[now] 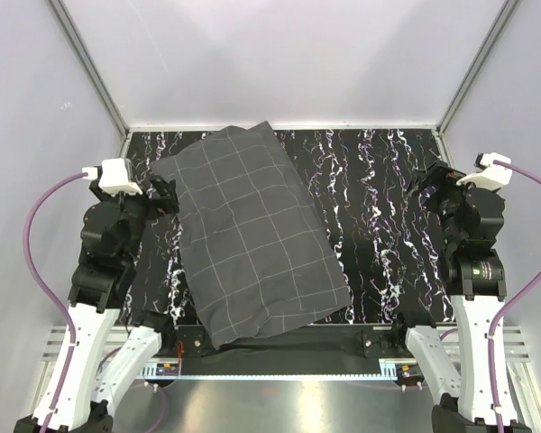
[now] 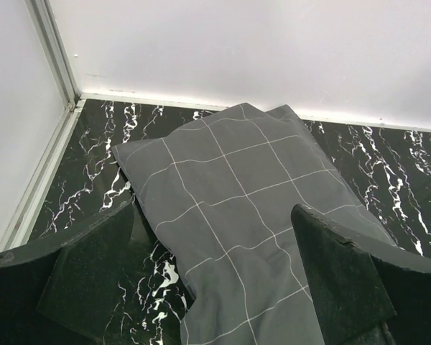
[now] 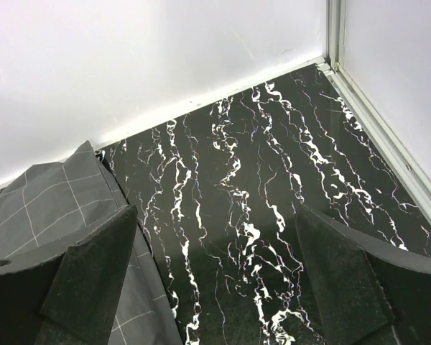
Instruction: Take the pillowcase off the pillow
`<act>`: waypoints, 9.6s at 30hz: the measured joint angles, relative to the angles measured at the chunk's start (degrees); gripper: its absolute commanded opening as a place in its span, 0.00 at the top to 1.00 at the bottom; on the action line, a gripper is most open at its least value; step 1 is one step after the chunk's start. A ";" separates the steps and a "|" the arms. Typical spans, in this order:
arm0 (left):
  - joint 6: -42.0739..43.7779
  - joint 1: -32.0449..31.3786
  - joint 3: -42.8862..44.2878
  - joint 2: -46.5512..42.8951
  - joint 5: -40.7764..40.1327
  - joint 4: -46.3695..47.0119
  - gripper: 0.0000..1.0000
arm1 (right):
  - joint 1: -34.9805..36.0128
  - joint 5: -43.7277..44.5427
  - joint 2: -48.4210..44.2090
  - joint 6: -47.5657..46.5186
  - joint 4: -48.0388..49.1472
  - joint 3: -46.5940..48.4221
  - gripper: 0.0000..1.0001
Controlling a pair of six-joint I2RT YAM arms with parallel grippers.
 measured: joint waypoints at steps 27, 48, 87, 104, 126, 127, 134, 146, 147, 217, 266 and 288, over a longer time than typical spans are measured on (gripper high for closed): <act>-4.13 0.00 -2.01 2.93 -6.67 -3.15 0.01 | 49.16 4.70 14.34 11.63 -1.31 -12.63 0.04; -7.74 0.00 -2.01 1.53 -12.09 -6.51 0.01 | 89.44 14.29 57.59 24.30 9.75 9.22 0.03; -11.69 -0.44 -3.21 0.55 -7.96 -0.11 0.05 | 77.24 35.12 49.57 22.08 -11.76 26.10 1.00; -11.43 -36.00 -11.67 6.34 -10.80 15.98 0.07 | 54.73 26.23 56.89 3.82 -7.87 50.05 1.00; -22.67 -39.87 -12.72 23.23 -23.12 29.09 0.01 | 55.01 14.49 54.69 8.85 -8.24 49.44 1.00; -22.93 -39.91 -12.70 23.87 -24.09 29.46 0.01 | 55.12 13.94 54.40 9.09 -8.26 49.13 1.00; -25.81 -40.11 -9.44 28.06 -32.00 28.81 0.01 | 58.95 12.48 51.25 9.94 -7.76 47.30 1.00; -26.25 -40.11 -9.92 27.69 -36.98 29.59 0.86 | 60.89 13.31 45.83 10.73 -6.99 40.24 1.00; -26.12 -40.15 -10.43 27.15 -36.87 29.68 0.90 | 60.92 13.86 45.62 10.62 -7.34 40.00 1.00; -2.99 -35.30 13.88 10.08 -18.53 -6.88 1.00 | 63.36 36.59 32.94 -7.87 6.84 20.28 1.00; 1.77 -24.00 45.90 35.54 5.05 -23.50 1.00 | 50.27 -11.30 24.63 -11.85 2.36 11.72 0.26; 1.73 -23.96 46.21 35.41 7.37 -24.68 1.00 | 50.27 -5.53 29.29 -18.12 8.68 10.99 0.18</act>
